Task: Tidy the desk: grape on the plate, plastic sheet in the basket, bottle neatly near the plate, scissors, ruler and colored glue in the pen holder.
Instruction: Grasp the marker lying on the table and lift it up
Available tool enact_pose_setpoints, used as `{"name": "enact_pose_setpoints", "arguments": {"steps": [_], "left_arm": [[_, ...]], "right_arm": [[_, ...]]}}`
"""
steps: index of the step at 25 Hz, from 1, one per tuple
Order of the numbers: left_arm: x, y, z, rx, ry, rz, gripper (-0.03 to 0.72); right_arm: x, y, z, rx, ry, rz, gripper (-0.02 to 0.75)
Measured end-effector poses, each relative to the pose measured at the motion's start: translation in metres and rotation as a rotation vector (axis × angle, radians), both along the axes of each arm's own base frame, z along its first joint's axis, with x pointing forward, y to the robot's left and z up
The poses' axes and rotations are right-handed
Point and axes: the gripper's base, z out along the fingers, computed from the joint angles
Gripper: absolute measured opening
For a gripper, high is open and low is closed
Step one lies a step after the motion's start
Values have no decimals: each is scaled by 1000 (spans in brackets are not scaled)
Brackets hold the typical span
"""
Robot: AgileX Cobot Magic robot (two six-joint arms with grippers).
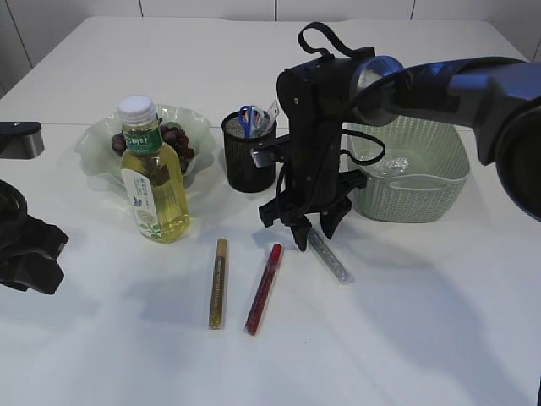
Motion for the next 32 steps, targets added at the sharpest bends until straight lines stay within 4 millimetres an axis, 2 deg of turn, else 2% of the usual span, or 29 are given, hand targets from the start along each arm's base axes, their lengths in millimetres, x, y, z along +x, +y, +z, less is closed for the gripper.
{"name": "enact_pose_setpoints", "arguments": {"steps": [7, 12, 15, 20, 25, 29, 32], "left_arm": [[0, 0, 0, 0, -2, 0, 239], [0, 0, 0, 0, -2, 0, 239], [0, 0, 0, 0, -2, 0, 239], [0, 0, 0, 0, -2, 0, 239], [0, 0, 0, 0, -2, 0, 239], [0, 0, 0, 0, -2, 0, 239], [0, 0, 0, 0, -2, 0, 239]], "right_arm": [[0, 0, -5, -7, 9, 7, 365], [0, 0, -6, -7, 10, 7, 220], [0, 0, -7, -9, 13, 17, 160], [0, 0, -7, -10, 12, 31, 115], [0, 0, -7, -5, 15, 33, 111], [-2, 3, 10, 45, 0, 50, 110], [-3, 4, 39, 157, -19, 62, 109]]}}
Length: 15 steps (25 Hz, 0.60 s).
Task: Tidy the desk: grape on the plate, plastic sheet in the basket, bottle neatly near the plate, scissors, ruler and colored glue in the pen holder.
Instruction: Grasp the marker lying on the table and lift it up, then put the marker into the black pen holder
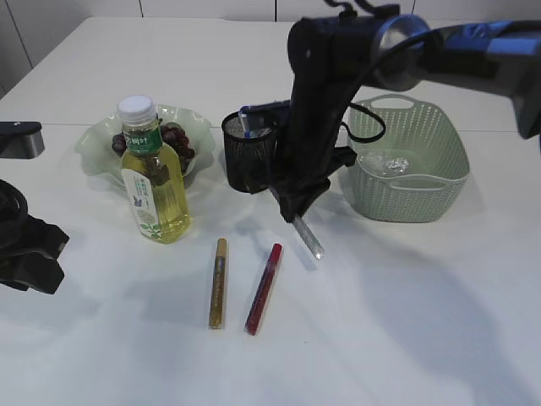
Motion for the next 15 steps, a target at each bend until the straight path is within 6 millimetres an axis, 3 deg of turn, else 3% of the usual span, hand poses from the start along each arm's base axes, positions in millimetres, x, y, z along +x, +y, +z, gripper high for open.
{"name": "enact_pose_setpoints", "arguments": {"steps": [8, 11, 15], "left_arm": [[-1, 0, 0, 4, 12, -3, 238], [-2, 0, 0, 6, 20, -4, 238], [-2, 1, -1, 7, 27, -5, 238]], "right_arm": [[18, -24, 81, 495, -80, 28, 109], [25, -33, 97, 652, -130, 65, 109], [31, -28, 107, 763, -253, 153, 109]]}}
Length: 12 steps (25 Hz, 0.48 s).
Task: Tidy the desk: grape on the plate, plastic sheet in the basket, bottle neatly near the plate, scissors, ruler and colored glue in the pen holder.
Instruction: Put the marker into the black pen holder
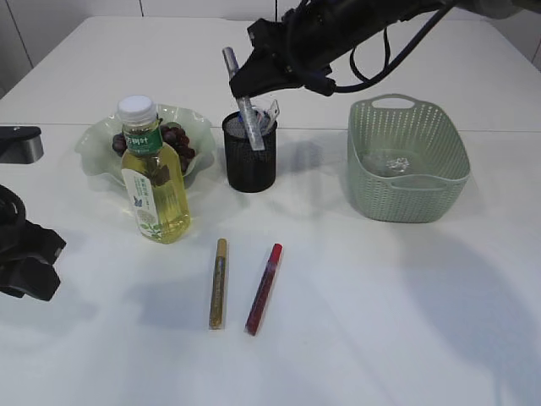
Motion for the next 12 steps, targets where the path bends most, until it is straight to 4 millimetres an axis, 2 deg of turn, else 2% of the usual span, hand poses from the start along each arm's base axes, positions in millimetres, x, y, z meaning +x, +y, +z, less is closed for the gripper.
{"name": "enact_pose_setpoints", "arguments": {"steps": [5, 12], "left_arm": [[-1, -1, 0, -8, 15, 4, 239], [-3, -3, 0, -32, 41, 15, 238]], "right_arm": [[11, 6, 2, 86, -201, 37, 108], [37, 12, -37, 152, -397, 35, 108]]}}
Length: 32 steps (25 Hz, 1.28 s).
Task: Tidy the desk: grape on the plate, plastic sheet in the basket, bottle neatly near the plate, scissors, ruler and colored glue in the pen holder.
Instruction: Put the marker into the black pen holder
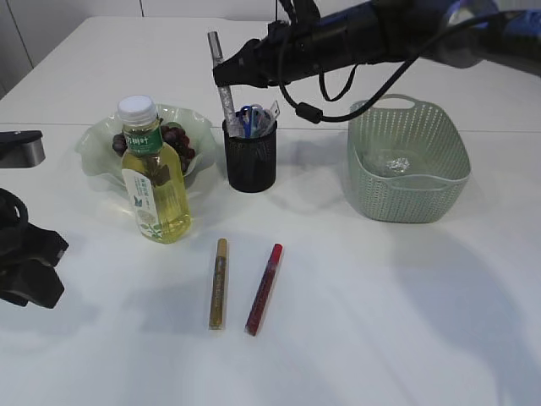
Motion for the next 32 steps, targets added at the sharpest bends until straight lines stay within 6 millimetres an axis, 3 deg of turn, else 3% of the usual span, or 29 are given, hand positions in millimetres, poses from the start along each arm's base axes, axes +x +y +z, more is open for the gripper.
{"name": "enact_pose_setpoints", "arguments": {"steps": [4, 8, 16, 25, 28, 32], "left_arm": [[-1, -1, 0, -17, 11, 9, 238], [-2, -2, 0, -20, 28, 8, 239], [-3, -2, 0, -21, 32, 9, 238], [-3, -2, 0, -22, 32, 9, 239], [-3, -2, 0, -22, 32, 9, 239], [-3, -2, 0, -23, 32, 10, 239]], "right_arm": [[13, 3, -26, 121, -31, -9, 108], [21, 0, -38, 190, -75, -18, 108], [30, -17, -20, 223, -199, -42, 108], [28, -21, -32, 49, -255, 28, 115], [28, -21, -32, 42, -257, 32, 154], [27, -21, -34, 24, -259, 43, 284]]}}
